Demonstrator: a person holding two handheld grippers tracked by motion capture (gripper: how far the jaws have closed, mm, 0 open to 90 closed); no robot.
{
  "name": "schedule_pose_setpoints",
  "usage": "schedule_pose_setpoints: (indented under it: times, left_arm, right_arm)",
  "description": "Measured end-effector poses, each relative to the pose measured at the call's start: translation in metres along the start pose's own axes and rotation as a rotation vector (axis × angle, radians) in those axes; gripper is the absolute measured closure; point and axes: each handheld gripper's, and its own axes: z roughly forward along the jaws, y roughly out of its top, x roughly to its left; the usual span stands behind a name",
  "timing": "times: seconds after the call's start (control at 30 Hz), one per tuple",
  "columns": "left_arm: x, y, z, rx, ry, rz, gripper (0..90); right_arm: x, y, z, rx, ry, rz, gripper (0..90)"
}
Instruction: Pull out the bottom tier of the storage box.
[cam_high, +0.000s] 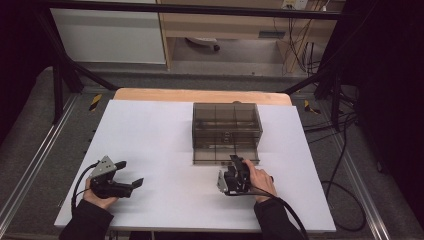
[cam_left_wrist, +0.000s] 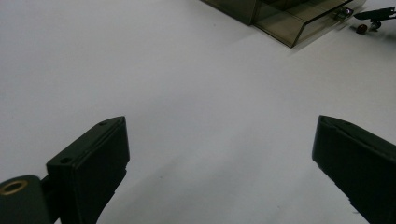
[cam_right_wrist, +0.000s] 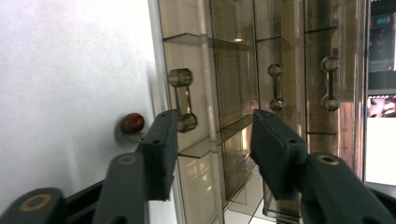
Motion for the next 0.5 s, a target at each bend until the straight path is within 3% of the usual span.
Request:
schedule_pose_setpoints:
  times: [0.23, 0.5]
  left_arm:
    - [0.000, 0.000, 0.000, 0.000, 0.000, -0.002, 4.2]
    - [0.000, 0.000, 0.000, 0.000, -0.002, -0.002, 4.2]
  right_arm:
    - [-0.012, -0.007, -0.004, -0.032, 0.022, 0.137, 40.3]
    - [-0.023, -0.019, -0.005, -0.040, 0.084, 0.316, 29.4]
